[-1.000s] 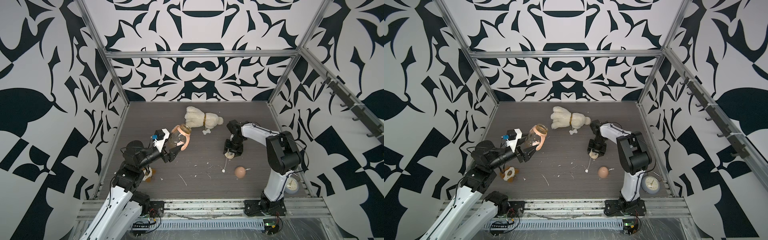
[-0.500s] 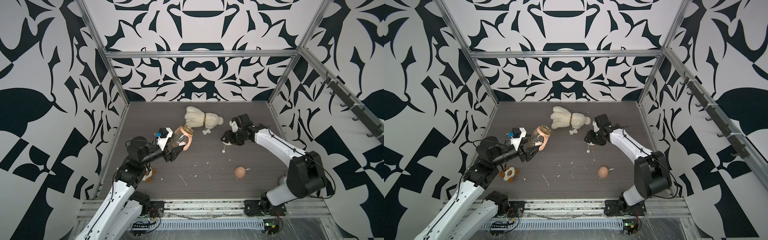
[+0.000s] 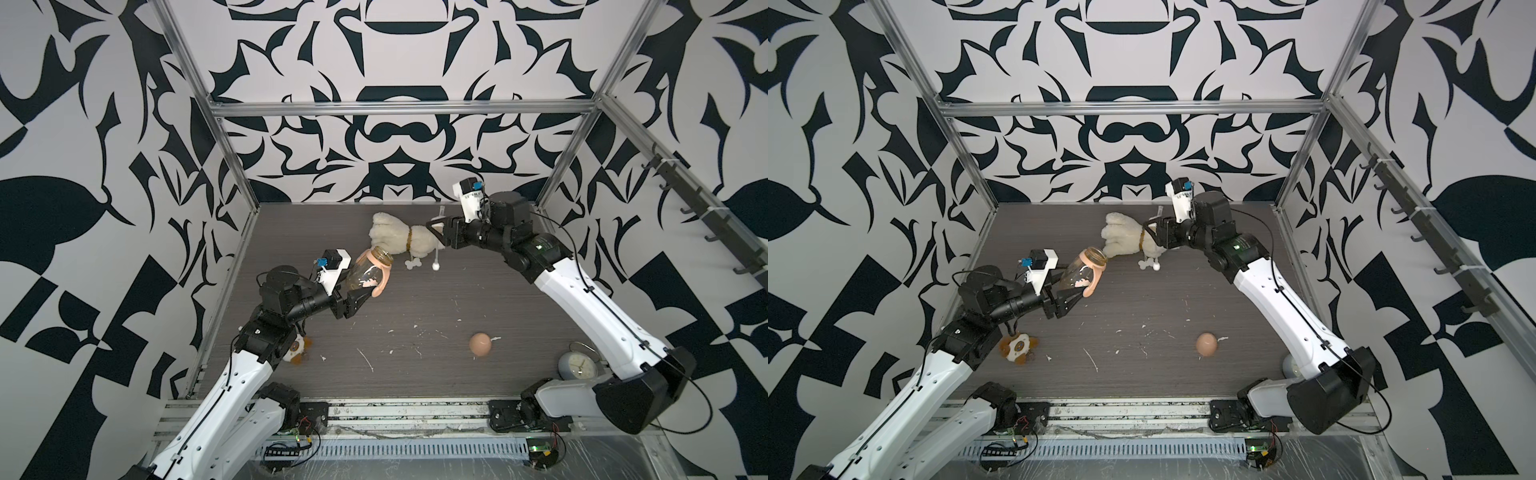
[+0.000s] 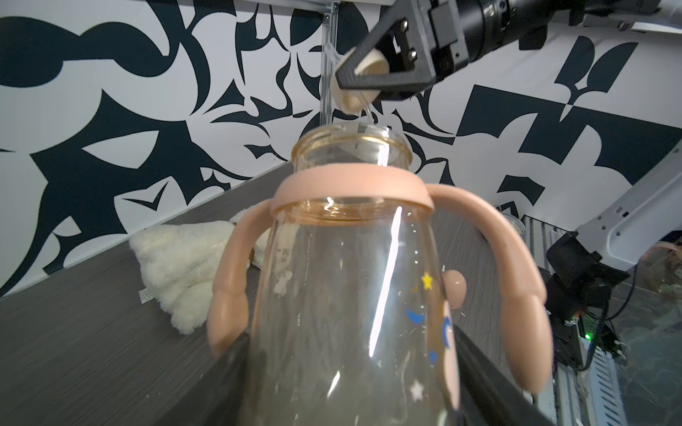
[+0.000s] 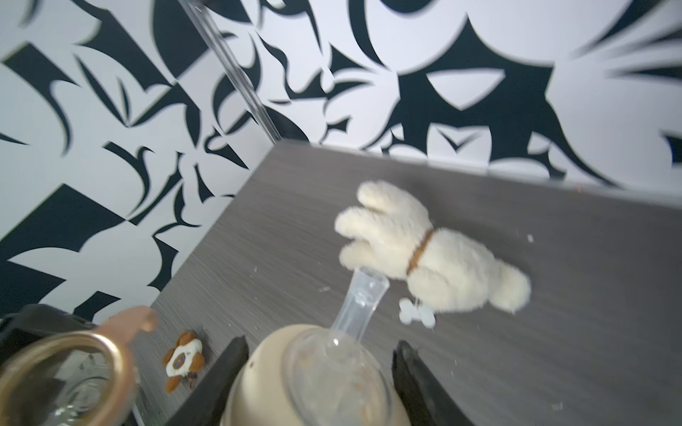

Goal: Assemble the baby bottles
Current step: Close the nipple on the baby bottle.

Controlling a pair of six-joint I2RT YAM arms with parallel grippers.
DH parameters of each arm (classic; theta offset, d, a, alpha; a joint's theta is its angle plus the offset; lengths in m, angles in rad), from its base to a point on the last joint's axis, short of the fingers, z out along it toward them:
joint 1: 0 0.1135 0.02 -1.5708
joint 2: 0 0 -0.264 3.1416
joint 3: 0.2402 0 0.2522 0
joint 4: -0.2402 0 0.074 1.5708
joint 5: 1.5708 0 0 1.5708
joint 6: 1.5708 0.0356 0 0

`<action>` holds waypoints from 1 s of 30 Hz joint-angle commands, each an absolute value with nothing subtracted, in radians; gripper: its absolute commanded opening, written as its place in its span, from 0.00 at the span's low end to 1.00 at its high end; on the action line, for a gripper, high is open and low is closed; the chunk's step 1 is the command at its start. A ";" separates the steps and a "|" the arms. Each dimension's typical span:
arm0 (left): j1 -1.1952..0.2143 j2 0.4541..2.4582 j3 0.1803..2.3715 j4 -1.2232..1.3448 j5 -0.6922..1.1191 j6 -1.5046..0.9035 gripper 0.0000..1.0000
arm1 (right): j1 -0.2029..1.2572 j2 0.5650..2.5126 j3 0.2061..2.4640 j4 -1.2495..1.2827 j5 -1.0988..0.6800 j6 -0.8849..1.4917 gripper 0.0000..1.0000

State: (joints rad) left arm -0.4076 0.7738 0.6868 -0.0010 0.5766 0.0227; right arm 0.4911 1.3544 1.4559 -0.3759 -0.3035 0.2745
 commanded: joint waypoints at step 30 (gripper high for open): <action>-0.425 0.874 0.749 0.328 0.554 -0.067 0.05 | 0.730 1.567 2.018 -0.264 -0.246 0.209 0.35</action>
State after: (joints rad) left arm -0.4213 0.8703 0.7109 0.2508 0.5606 -0.0422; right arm 0.7181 1.5745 1.9686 -0.3214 -0.2569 0.2070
